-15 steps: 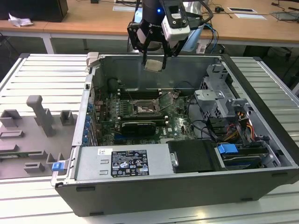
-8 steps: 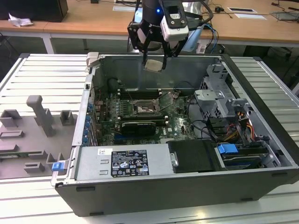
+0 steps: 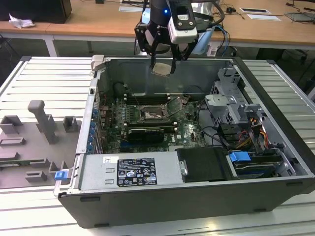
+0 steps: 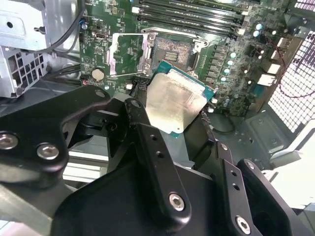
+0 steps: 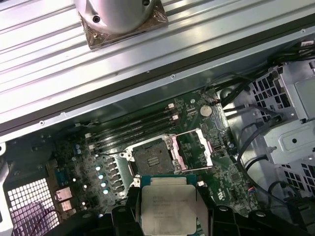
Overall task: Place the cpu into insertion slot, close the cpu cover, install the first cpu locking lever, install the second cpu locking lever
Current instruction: 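Place the cpu into insertion slot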
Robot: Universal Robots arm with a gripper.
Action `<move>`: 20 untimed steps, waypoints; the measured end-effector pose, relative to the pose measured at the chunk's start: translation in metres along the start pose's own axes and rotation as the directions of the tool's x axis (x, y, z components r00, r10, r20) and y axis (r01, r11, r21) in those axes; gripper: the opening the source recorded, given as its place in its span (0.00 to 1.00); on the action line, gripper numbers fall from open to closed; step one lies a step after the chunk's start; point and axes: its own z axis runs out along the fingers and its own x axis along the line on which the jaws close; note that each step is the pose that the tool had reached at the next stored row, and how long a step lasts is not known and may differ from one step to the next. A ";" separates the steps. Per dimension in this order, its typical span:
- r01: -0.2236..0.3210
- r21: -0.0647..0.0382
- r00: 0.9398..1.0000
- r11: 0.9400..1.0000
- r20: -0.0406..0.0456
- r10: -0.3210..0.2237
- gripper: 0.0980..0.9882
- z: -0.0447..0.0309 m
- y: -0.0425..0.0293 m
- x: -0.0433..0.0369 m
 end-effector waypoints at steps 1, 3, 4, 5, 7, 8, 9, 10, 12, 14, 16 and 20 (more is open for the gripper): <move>-0.007 0.000 1.000 1.000 0.001 0.007 0.50 0.0001 0.0000 0.0000; -0.023 0.000 1.000 1.000 0.002 0.023 0.50 0.0002 0.0000 0.0000; -0.031 -0.001 1.000 1.000 0.003 0.031 0.50 0.0002 0.0000 0.0000; -0.036 -0.001 0.999 0.999 0.003 0.036 0.50 0.0002 0.0000 0.0000; -0.048 -0.001 0.999 0.999 0.004 0.048 0.50 0.0003 0.0000 0.0000; -0.058 -0.001 0.998 0.998 0.005 0.058 0.50 0.0003 0.0000 0.0000; -0.065 -0.002 0.998 0.998 0.006 0.065 0.50 0.0004 0.0000 0.0000; -0.071 -0.002 0.997 0.997 0.006 0.071 0.50 0.0004 0.0000 0.0000; -0.082 -0.002 0.997 0.997 0.007 0.082 0.50 0.0004 0.0000 0.0000; -0.093 -0.002 0.996 0.996 0.008 0.093 0.50 0.0004 0.0000 0.0000; -0.109 -0.003 0.994 0.994 0.010 0.109 0.50 0.0005 -0.0001 0.0000; -0.147 -0.004 0.989 0.989 0.013 0.147 0.50 0.0005 -0.0001 0.0000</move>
